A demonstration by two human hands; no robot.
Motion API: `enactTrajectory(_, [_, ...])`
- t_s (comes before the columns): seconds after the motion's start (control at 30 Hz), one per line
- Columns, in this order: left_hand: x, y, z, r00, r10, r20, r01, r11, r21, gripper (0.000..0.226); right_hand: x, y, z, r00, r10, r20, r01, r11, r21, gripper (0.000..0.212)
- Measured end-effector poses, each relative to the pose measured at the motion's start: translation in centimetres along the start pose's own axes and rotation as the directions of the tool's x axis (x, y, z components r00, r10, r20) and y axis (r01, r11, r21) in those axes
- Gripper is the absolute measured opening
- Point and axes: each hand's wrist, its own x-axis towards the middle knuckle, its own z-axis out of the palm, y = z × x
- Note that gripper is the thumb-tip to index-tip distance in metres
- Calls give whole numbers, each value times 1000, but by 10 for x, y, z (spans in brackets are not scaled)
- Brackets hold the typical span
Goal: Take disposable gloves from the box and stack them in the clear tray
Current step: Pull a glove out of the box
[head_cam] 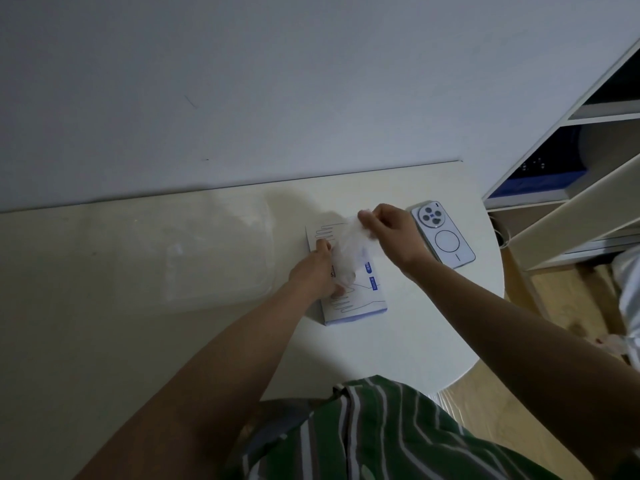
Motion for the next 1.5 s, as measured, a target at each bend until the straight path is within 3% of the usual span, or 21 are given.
enactTrajectory(0.27, [-2, -1, -8, 997, 62, 43, -62, 998, 11, 77, 4, -17, 1, 997, 54, -46, -40, 965, 259, 46])
enactTrajectory(0.37, [0, 2, -17, 993, 108, 39, -106, 993, -43, 83, 13, -26, 6, 991, 88, -98, -73, 986, 149, 44])
enactTrajectory(0.47, [-11, 6, -28, 967, 204, -149, -237, 940, -248, 105, 18, -25, 7, 983, 139, -122, -139, 990, 9, 36])
enactTrajectory(0.53, [-20, 6, -36, 888, 291, -356, -380, 901, -209, 107, 19, -25, 9, 977, 151, -150, -159, 986, -42, 34])
enactTrajectory(0.6, [-26, 3, -43, 759, 378, -530, -526, 836, -157, 87, 20, -27, 11, 970, 155, -185, -168, 984, -53, 34])
enactTrajectory(0.67, [-31, -2, -52, 666, 411, -622, -609, 782, -136, 64, 21, -31, 16, 966, 159, -202, -175, 983, -63, 35])
enactTrajectory(0.73, [-32, -8, -60, 642, 419, -643, -622, 775, -115, 45, 22, -37, 22, 970, 171, -172, -188, 978, -88, 39])
enactTrajectory(0.8, [-34, -15, -66, 655, 395, -644, -591, 799, -110, 21, 19, -43, 29, 980, 182, -74, -188, 979, -76, 46])
enactTrajectory(0.87, [-33, -21, -71, 705, 264, -659, -550, 789, -272, 4, 15, -50, 36, 984, 155, 93, -159, 986, 46, 59])
enactTrajectory(0.9, [-33, -25, -73, 747, 145, -648, -520, 736, -434, 5, 12, -53, 39, 977, 122, 174, -138, 986, 88, 69])
enactTrajectory(1.0, [-36, -38, -86, 856, -181, -485, -376, 427, -823, 13, 7, -61, 51, 956, 68, 285, -94, 993, 75, 76])
enactTrajectory(1.1, [-40, -60, -96, 927, -244, -284, -224, 243, -944, 9, 10, -65, 70, 953, 86, 292, -80, 996, -31, 68])
enactTrajectory(1.17, [-45, -76, -98, 957, -229, -178, -139, 179, -974, 6, 11, -71, 84, 968, 72, 242, -64, 997, -42, 50])
enactTrajectory(1.27, [-51, -104, -104, 935, -299, -191, -106, 278, -955, 7, 13, -80, 101, 974, 45, 221, -38, 999, -33, 34])
enactTrajectory(1.4, [-59, -140, -119, 862, -377, -340, -189, 384, -904, 34, 15, -88, 118, 957, -32, 288, 81, 984, -159, 29])
enactTrajectory(1.5, [-63, -156, -130, 890, -320, -325, -148, 472, -869, 40, 18, -92, 132, 925, -82, 372, 185, 950, -252, 27])
